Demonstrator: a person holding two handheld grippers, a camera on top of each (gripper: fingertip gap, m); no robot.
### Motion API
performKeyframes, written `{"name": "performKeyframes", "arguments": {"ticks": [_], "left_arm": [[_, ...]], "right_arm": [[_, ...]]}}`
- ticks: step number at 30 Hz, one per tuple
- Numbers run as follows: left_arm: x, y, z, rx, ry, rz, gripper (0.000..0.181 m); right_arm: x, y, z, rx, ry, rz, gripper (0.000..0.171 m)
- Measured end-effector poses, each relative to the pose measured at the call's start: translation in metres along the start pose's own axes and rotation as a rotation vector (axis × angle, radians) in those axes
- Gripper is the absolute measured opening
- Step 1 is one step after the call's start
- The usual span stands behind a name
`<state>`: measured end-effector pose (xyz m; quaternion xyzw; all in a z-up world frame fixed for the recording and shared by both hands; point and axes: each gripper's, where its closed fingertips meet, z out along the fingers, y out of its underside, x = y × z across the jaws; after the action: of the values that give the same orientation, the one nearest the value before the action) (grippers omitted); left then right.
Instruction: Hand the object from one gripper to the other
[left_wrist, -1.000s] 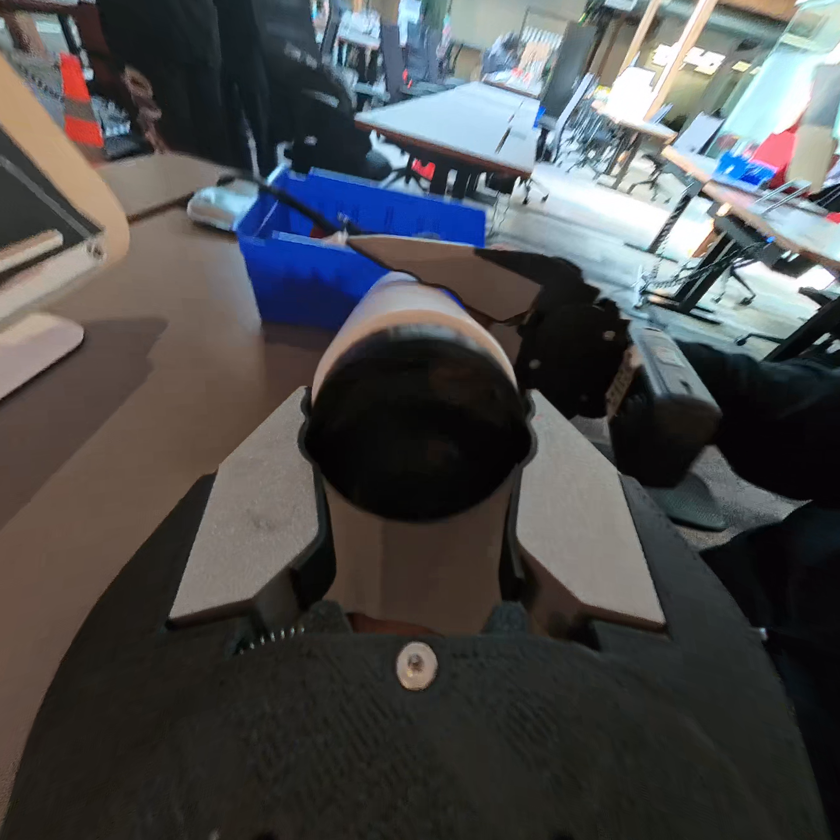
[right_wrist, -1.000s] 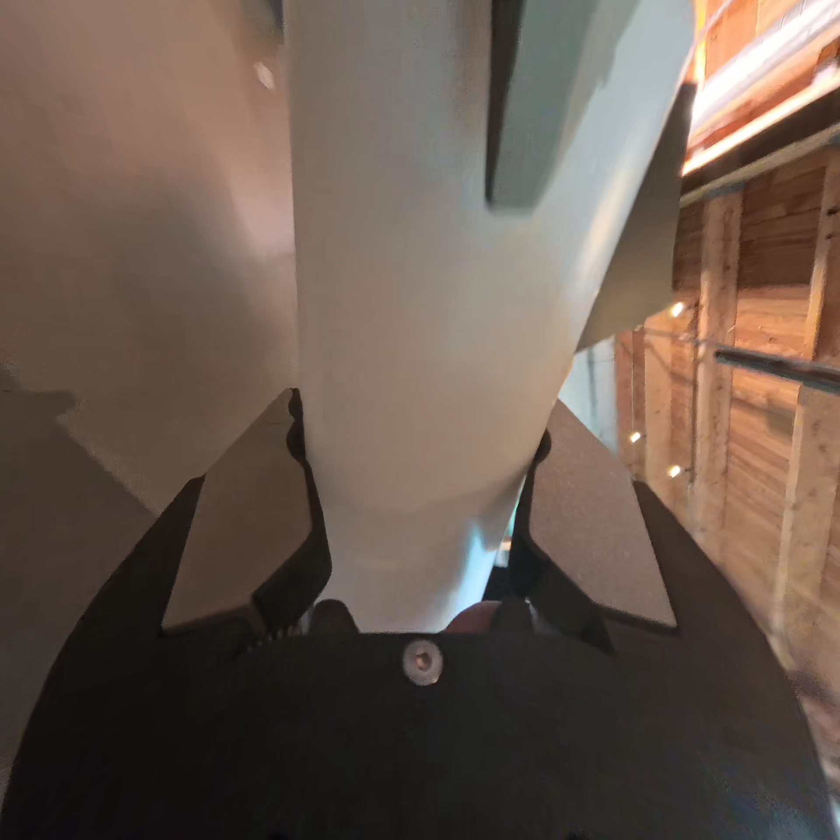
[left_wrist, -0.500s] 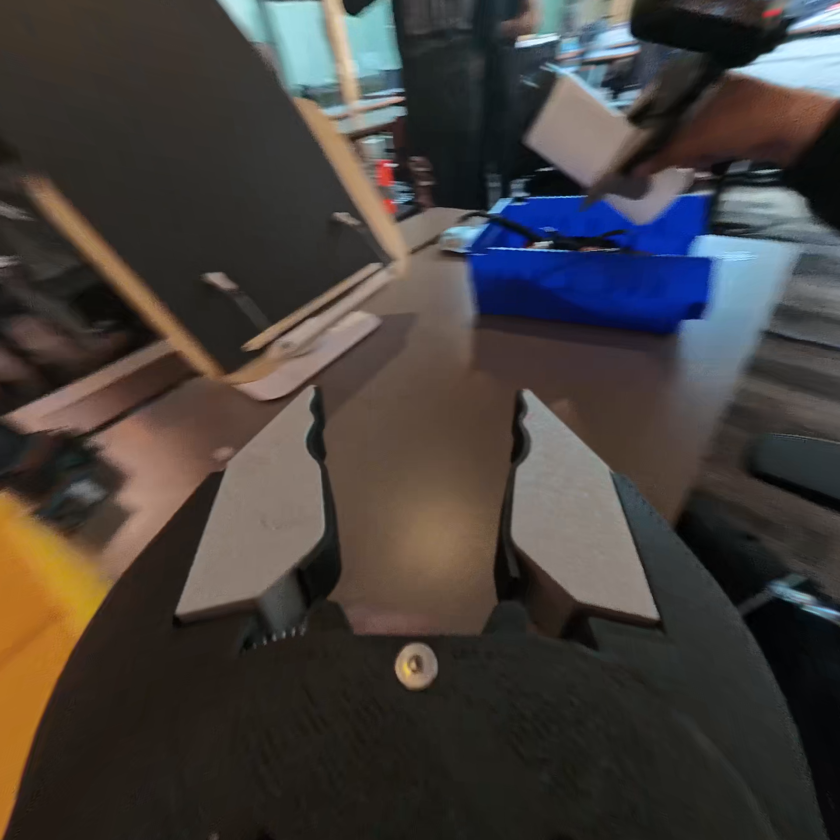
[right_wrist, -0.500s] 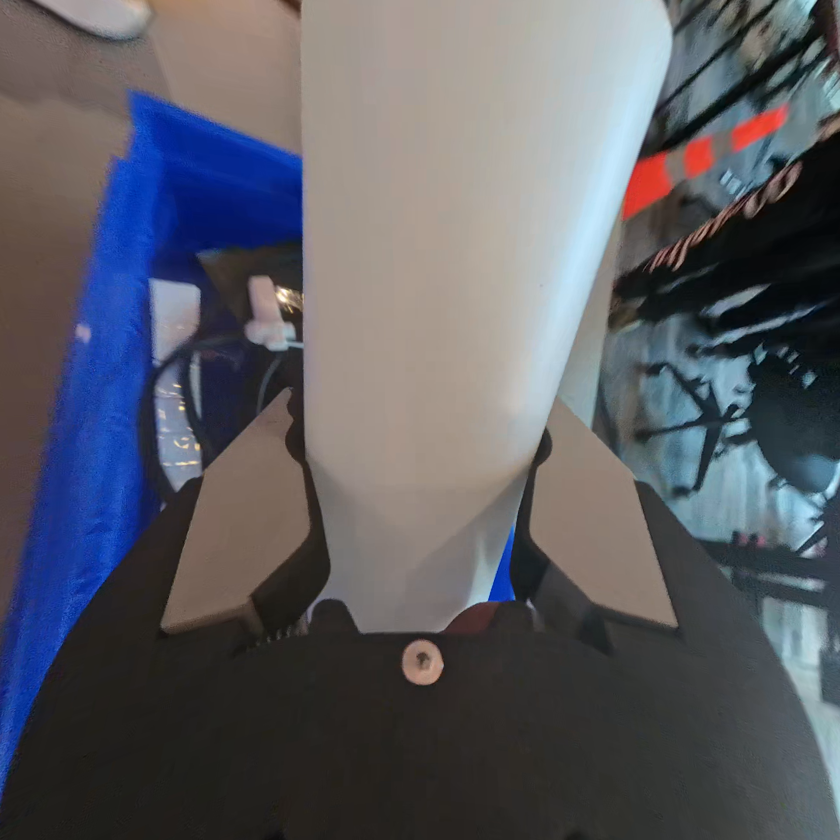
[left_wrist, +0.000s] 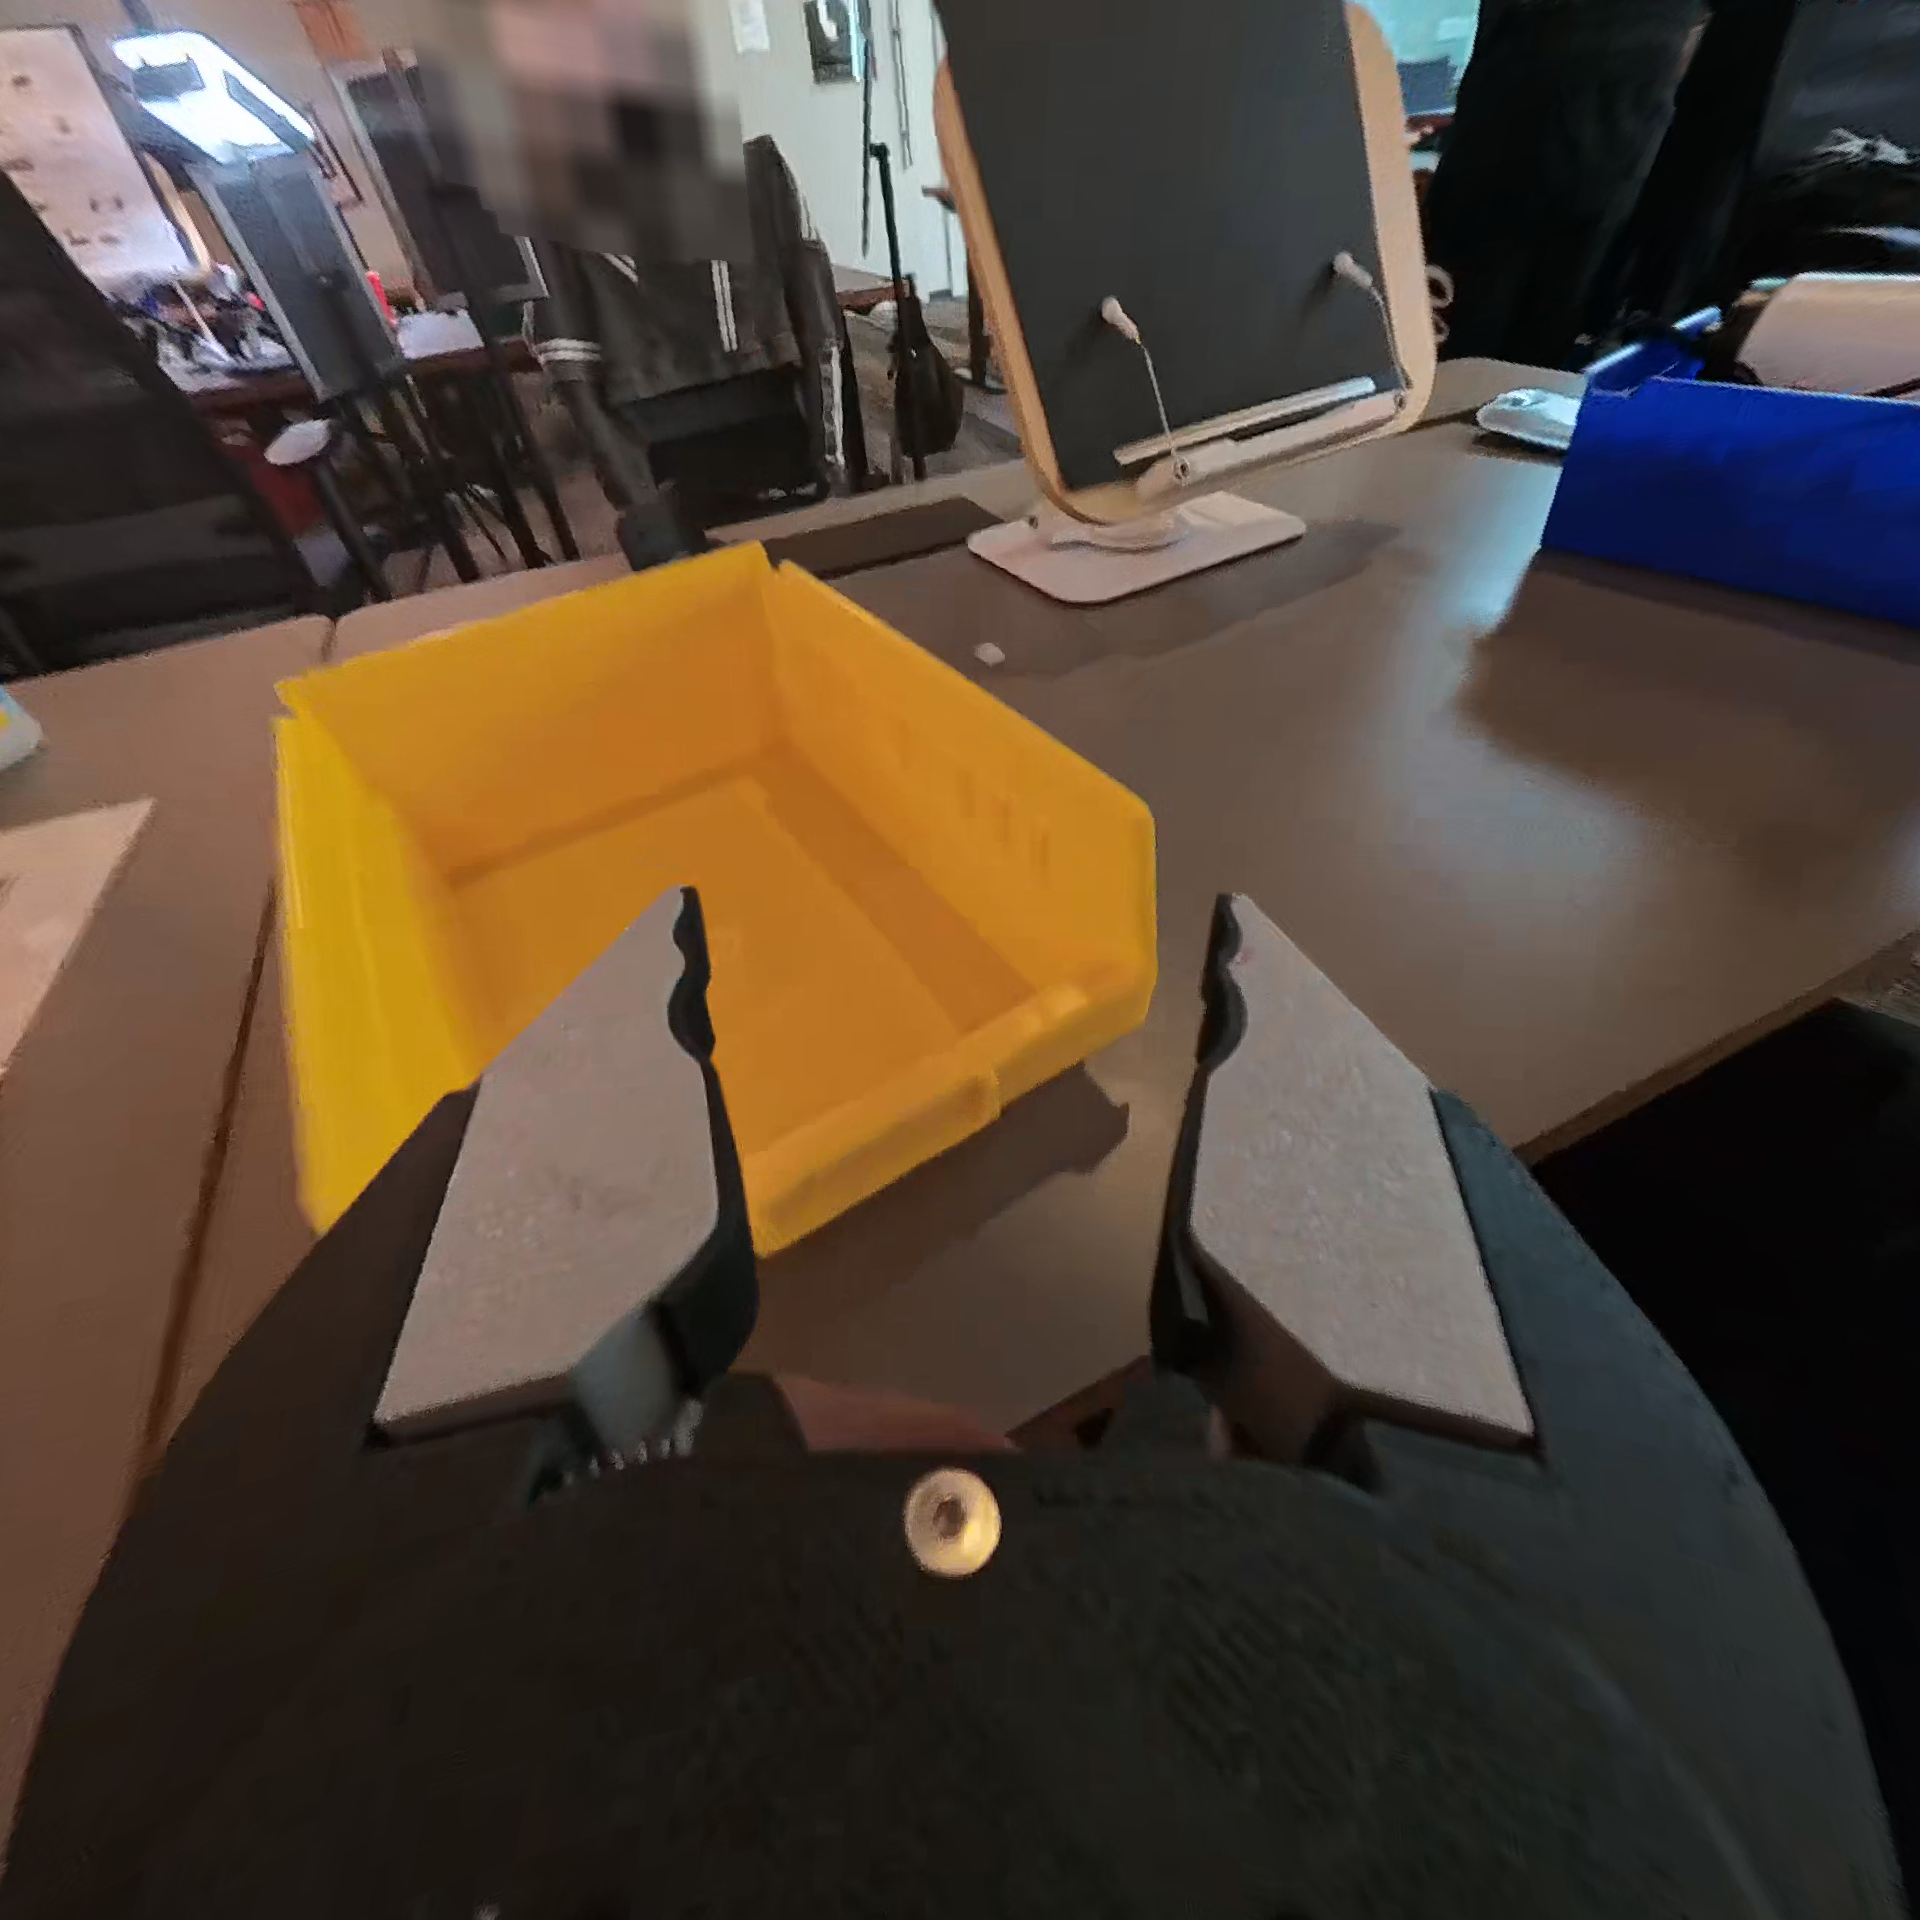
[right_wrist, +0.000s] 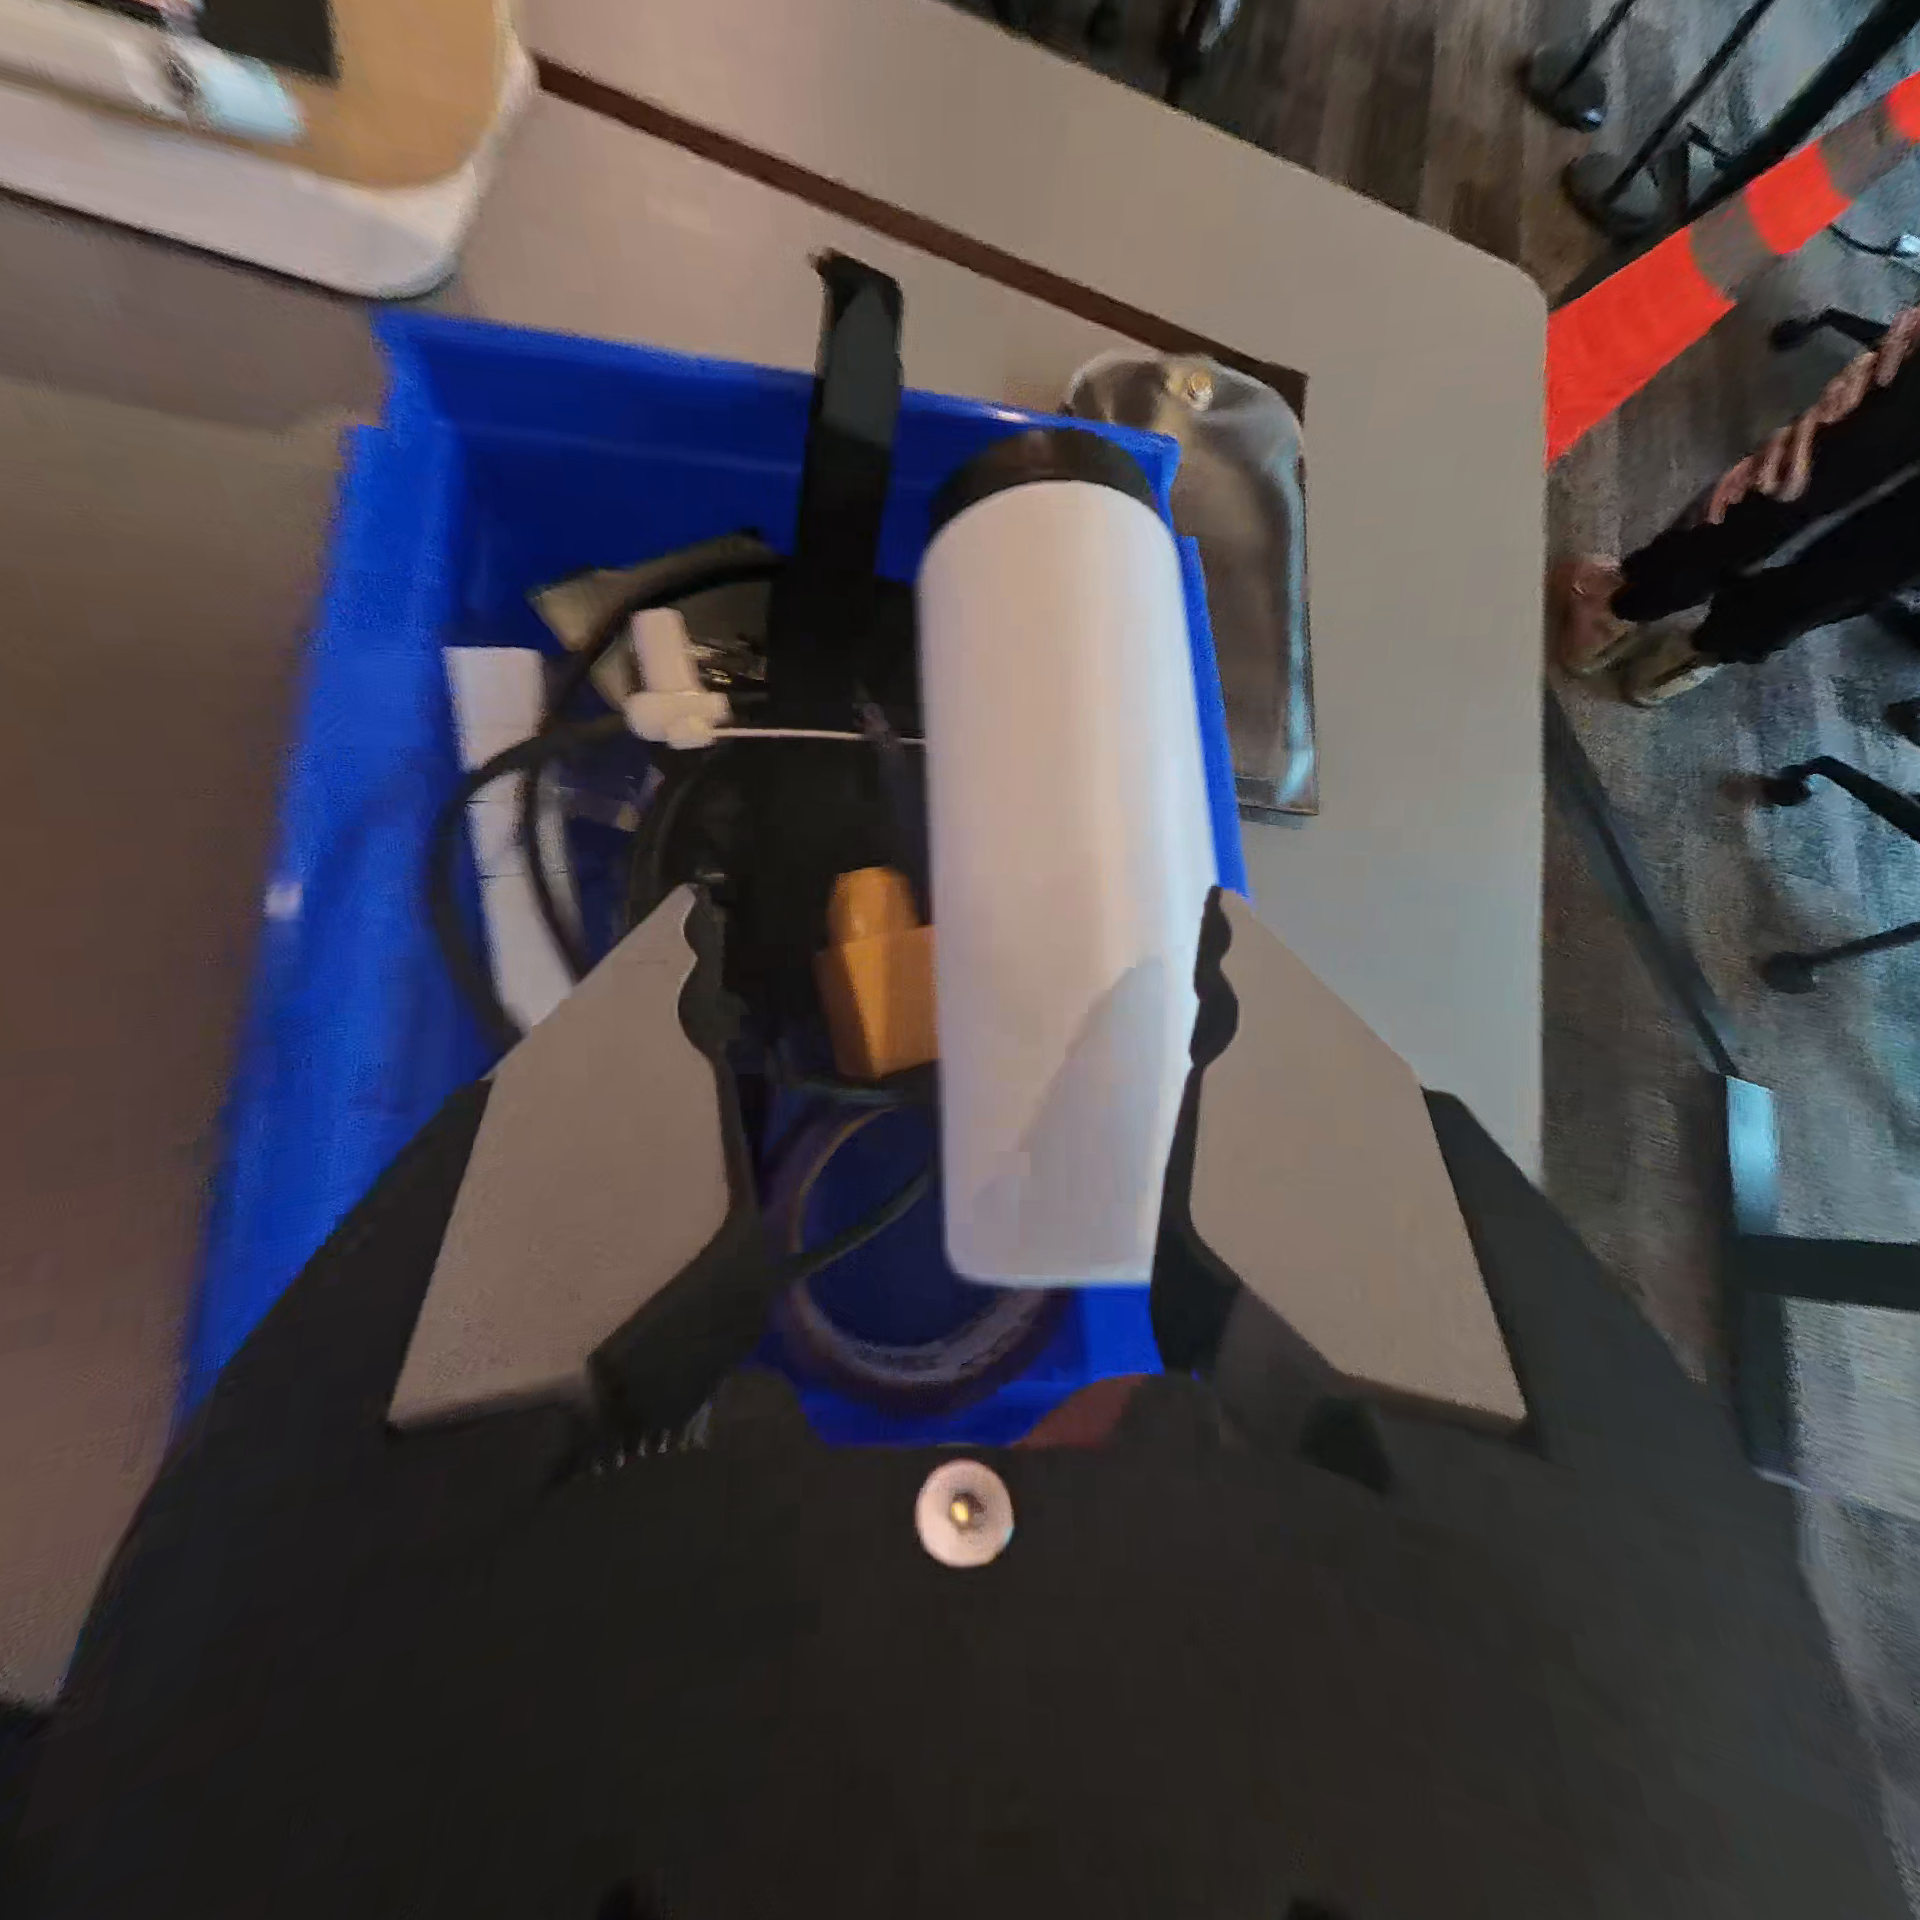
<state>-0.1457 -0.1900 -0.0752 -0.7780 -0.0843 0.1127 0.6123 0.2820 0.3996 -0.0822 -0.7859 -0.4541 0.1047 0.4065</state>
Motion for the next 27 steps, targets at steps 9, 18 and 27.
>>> {"name": "performKeyframes", "arguments": {"ticks": [9, 18, 27], "left_arm": [[0.046, 0.070, 0.092, -0.188, 0.051, 0.079, 0.079], [0.024, 0.057, 0.116, -0.232, -0.075, 0.138, 0.013], [0.000, 0.047, 0.142, -0.223, -0.285, 0.052, 0.022]], "right_arm": [[-0.153, 0.039, -0.054, 0.140, -0.444, 0.017, 0.095], [-0.144, 0.066, 0.006, 0.142, 0.027, -0.151, 0.054], [-0.147, 0.076, 0.015, 0.174, -0.059, -0.096, 0.009]]}}
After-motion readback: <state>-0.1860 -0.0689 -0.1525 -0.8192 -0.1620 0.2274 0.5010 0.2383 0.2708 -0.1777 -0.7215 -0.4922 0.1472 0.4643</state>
